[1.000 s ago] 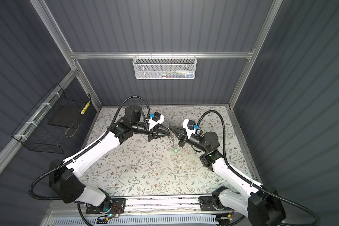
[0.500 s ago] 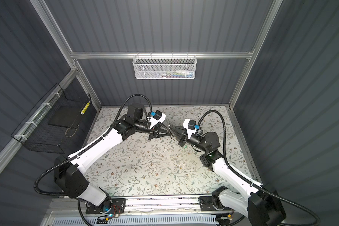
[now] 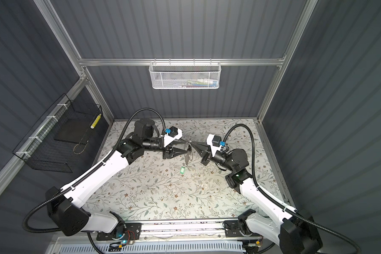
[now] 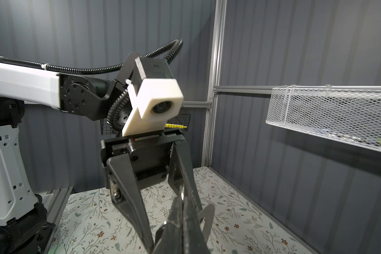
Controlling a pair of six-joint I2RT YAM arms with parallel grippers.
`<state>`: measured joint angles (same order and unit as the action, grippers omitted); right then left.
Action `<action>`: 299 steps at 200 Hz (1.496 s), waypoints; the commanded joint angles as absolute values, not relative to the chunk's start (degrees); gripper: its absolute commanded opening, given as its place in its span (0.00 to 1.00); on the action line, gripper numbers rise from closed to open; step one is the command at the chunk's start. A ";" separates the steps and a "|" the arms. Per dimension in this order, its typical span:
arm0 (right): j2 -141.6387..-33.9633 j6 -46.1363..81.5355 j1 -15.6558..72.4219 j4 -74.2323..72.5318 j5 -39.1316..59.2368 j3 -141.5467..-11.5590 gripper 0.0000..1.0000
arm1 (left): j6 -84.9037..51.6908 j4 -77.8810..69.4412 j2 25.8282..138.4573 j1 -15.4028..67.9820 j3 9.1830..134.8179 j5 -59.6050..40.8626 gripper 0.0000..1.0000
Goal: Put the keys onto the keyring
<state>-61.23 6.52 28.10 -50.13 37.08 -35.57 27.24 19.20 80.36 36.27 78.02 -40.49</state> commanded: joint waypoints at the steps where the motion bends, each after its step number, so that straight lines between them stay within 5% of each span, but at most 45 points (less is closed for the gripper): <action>1: -60.91 6.68 27.86 -53.09 38.33 -36.03 0.00 | 30.47 21.34 78.18 35.77 77.53 -35.77 0.50; 177: -61.59 6.59 27.83 -52.65 41.31 -37.00 0.00 | 30.19 23.56 84.01 35.51 88.33 -48.63 0.31; 299: -62.14 6.68 27.86 -52.32 40.58 -37.18 0.00 | 32.89 25.90 85.02 35.44 89.26 -54.07 0.00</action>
